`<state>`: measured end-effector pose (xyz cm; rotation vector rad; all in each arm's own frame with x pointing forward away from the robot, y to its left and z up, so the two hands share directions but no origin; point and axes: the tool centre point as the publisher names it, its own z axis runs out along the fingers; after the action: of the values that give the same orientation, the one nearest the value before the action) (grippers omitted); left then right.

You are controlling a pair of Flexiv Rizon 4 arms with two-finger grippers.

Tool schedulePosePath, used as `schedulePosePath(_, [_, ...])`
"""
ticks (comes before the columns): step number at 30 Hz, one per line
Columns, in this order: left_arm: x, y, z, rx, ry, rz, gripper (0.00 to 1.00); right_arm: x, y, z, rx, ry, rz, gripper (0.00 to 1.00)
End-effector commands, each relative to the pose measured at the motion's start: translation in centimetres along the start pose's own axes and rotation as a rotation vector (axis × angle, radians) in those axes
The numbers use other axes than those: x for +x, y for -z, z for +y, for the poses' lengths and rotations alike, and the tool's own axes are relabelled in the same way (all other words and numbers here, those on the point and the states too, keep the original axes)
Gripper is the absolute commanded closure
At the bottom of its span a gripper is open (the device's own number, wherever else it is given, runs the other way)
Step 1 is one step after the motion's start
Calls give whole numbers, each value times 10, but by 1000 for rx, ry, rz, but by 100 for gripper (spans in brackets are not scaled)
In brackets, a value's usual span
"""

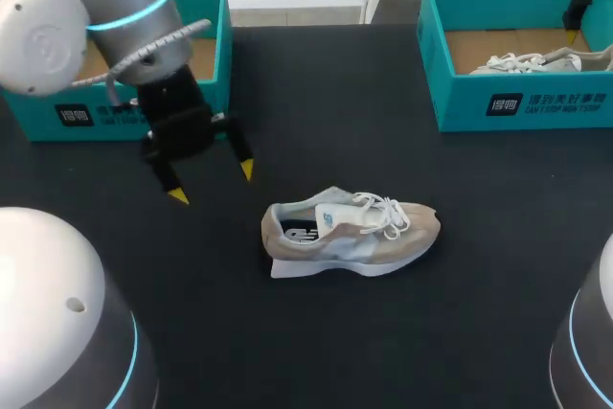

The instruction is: Take the shoe out of the shoebox, open the shoe tongue, remove and reinsert the insole, then place the shoe into the shoebox

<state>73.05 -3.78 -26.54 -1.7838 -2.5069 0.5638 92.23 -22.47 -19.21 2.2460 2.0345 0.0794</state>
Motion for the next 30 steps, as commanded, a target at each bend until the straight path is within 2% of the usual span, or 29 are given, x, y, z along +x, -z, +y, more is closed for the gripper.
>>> schedulePosePath(1, [23, 2, 1, 208, 252, -336, 0, 0, 0, 0, 0, 0, 1, 0])
schedulePosePath(15, [23, 2, 1, 208, 252, -336, 0, 0, 0, 0, 0, 0, 1, 0])
schedulePosePath(20, [35, -22, 10, 203, 565, -465, 0, 0, 0, 0, 0, 0, 1, 0])
schedulePosePath(26, [51, -46, 23, 272, 857, -624, 0, 0, 0, 0, 0, 0, 1, 0])
schedulePosePath(27, [54, -51, 27, 340, 903, -664, 0, 0, 0, 0, 0, 0, 1, 0])
schedulePosePath(30, [60, -61, 35, 329, 994, -673, 0, 0, 0, 0, 0, 0, 1, 0])
